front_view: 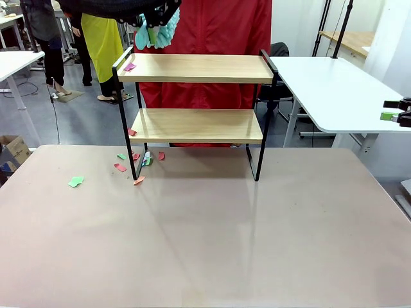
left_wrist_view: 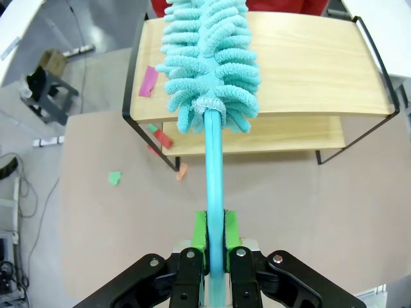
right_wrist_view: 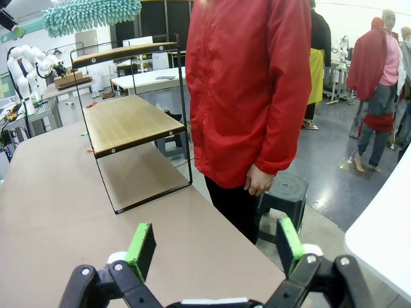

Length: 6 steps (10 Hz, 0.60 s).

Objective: Clean the shelf.
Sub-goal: Clean the specific section of the Shelf indicated by the human with the Duster.

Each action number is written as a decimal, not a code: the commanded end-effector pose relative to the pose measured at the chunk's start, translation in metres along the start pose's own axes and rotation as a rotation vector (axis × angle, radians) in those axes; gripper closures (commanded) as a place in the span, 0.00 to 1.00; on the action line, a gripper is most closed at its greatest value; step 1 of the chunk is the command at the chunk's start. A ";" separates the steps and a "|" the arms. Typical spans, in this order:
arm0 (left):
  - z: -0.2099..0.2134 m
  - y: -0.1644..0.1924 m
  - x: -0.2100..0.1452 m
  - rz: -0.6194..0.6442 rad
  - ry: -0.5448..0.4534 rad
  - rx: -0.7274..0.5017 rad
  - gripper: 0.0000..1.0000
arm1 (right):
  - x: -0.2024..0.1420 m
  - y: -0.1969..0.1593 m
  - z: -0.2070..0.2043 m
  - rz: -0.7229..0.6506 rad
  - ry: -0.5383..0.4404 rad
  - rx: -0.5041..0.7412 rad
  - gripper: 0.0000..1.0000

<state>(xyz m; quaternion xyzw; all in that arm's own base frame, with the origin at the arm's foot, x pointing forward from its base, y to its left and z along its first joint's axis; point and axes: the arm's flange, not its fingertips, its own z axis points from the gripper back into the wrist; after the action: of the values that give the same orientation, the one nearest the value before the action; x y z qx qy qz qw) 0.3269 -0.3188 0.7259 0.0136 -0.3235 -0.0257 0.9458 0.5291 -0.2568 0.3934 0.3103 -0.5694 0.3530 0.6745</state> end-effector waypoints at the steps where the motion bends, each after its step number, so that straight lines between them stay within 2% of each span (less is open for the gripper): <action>1: -0.001 0.002 -0.003 0.004 0.008 -0.014 0.87 | 0.007 0.001 -0.002 -0.006 0.017 -0.010 0.00; 6: -0.026 0.000 -0.001 0.005 0.032 -0.040 0.87 | 0.007 0.001 -0.002 -0.006 0.017 -0.010 0.00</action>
<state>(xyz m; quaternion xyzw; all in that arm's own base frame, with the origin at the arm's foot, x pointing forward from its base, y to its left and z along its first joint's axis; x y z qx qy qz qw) 0.3395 -0.3239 0.7110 0.0095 -0.3057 -0.0264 0.9517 0.5291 -0.2568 0.3934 0.3103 -0.5694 0.3530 0.6745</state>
